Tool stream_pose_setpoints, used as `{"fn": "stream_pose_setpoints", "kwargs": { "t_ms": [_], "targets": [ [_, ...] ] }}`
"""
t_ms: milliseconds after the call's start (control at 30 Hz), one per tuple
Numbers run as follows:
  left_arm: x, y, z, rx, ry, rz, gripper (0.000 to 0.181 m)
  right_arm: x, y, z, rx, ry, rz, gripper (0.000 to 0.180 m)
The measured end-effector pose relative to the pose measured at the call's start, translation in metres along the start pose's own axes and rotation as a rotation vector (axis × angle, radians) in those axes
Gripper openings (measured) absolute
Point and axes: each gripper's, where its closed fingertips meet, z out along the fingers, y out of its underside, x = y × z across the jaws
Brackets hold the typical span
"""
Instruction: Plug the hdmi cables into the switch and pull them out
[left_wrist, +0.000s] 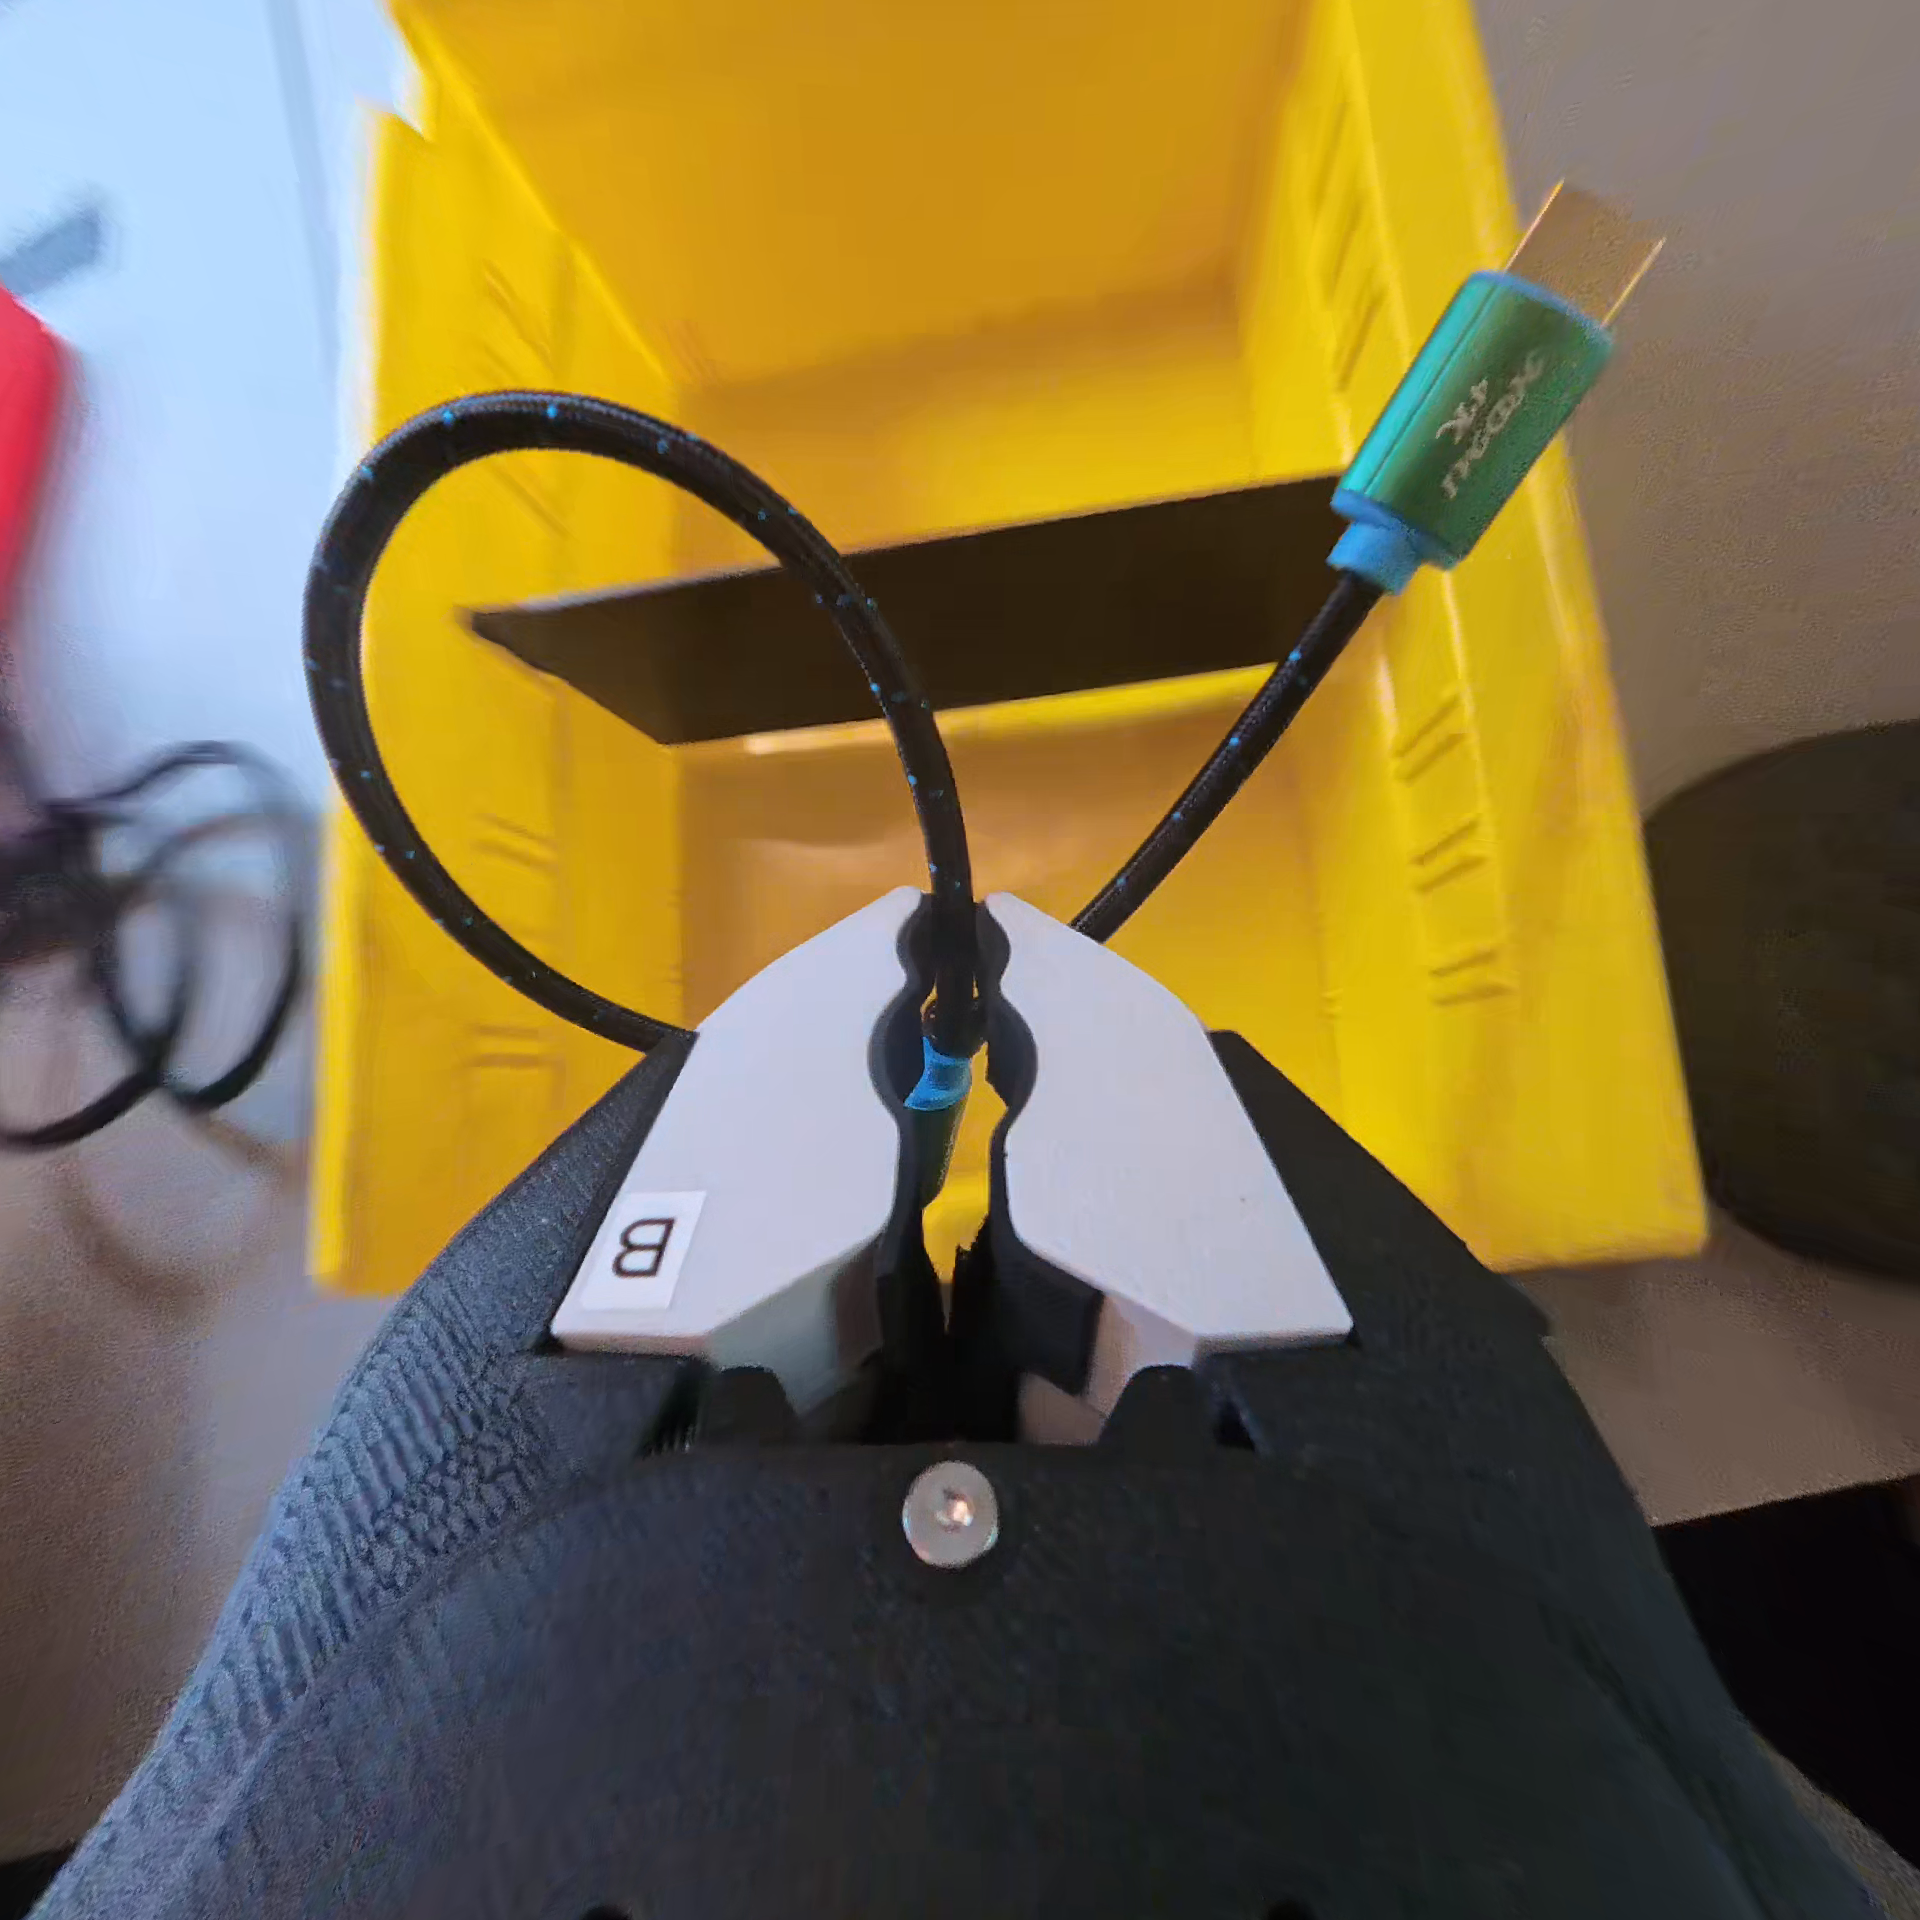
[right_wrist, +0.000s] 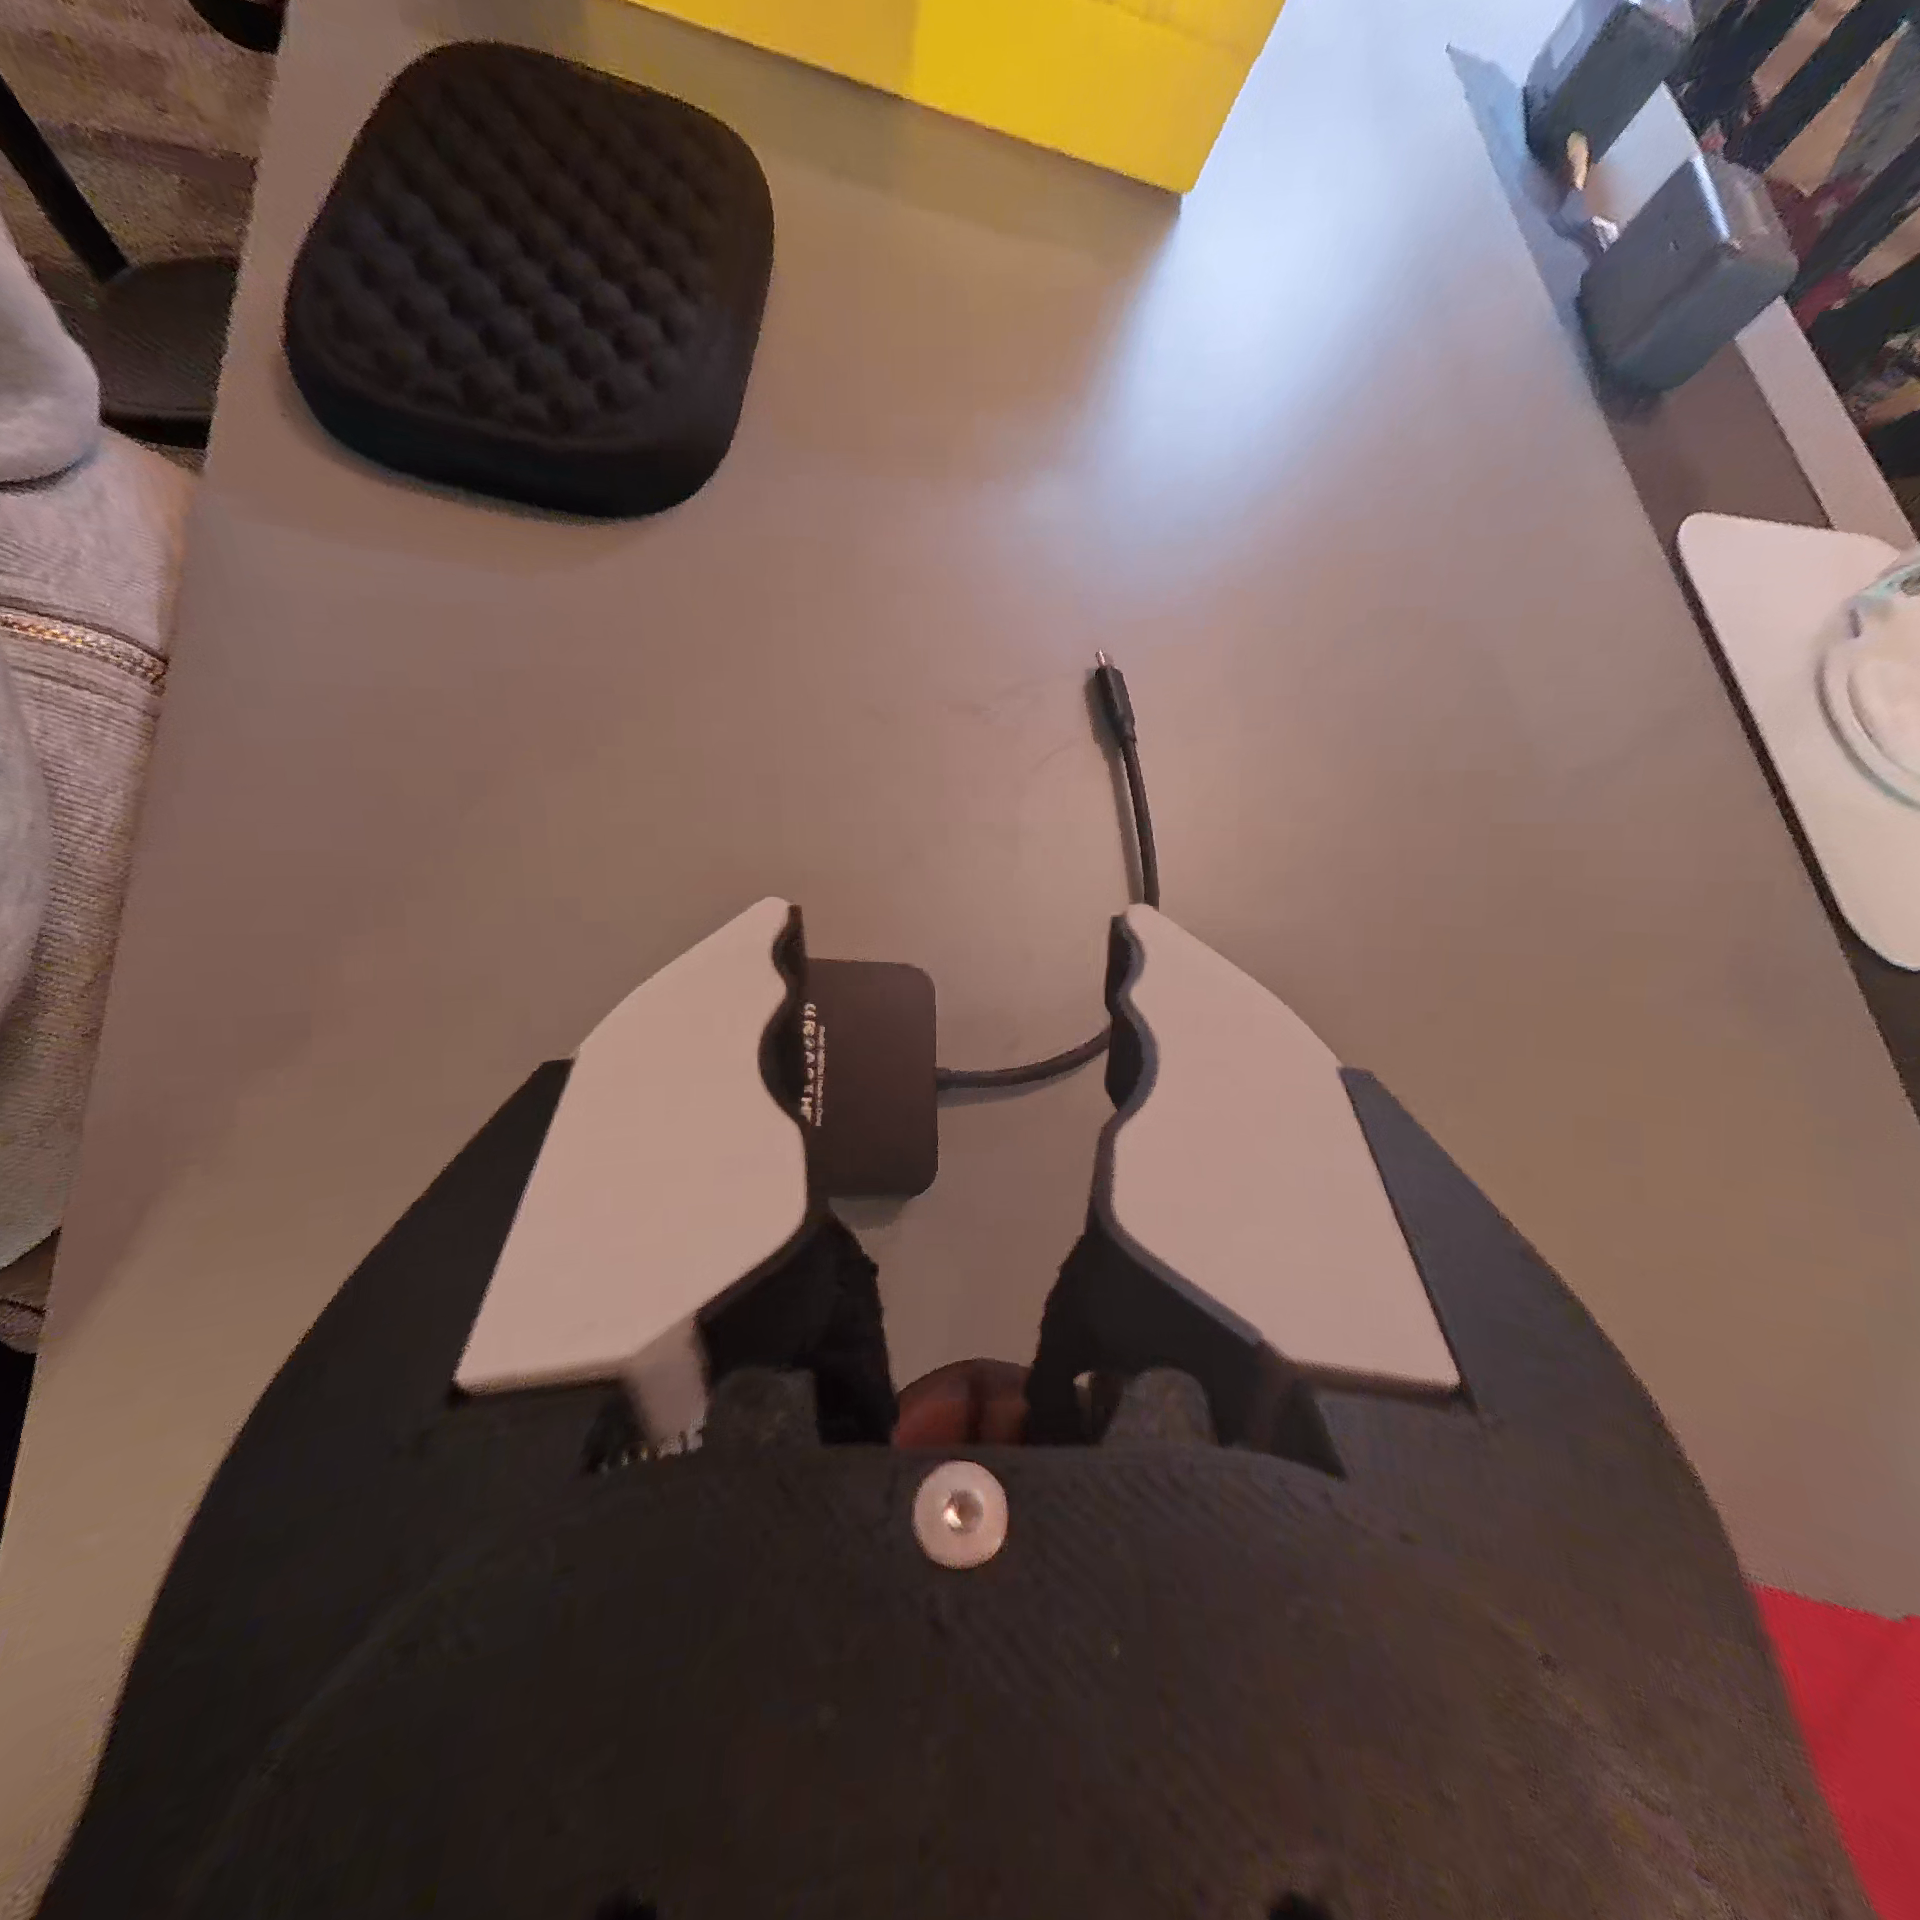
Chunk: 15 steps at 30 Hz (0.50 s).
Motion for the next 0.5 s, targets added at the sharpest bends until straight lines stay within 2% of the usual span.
{"fn": "stream_pose_setpoints", "kwargs": {
  "t_ms": [33, 167, 267, 367, 500],
  "targets": [
    [-0.005, -0.009, -0.013, 0.048, -0.051, 0.006, 0.006, -0.002, -0.002, 0.000, 0.006, -0.009, -0.005, 0.053],
    [-0.015, -0.052, -0.071, 0.288, -0.232, 0.030, 0.006, -0.007, -0.015, 0.003, 0.038, -0.023, -0.023, 0.053],
    [0.004, -0.102, -0.109, 0.559, -0.271, 0.109, 0.006, -0.006, -0.033, 0.007, 0.115, -0.017, -0.020, 0.053],
    [0.062, -0.154, -0.125, 0.814, -0.215, 0.229, 0.006, -0.002, -0.059, 0.014, 0.246, -0.006, 0.016, 0.053],
    [0.164, -0.205, -0.102, 0.964, -0.092, 0.427, 0.006, 0.004, -0.090, 0.023, 0.486, -0.020, 0.076, 0.054]
  ]
}}
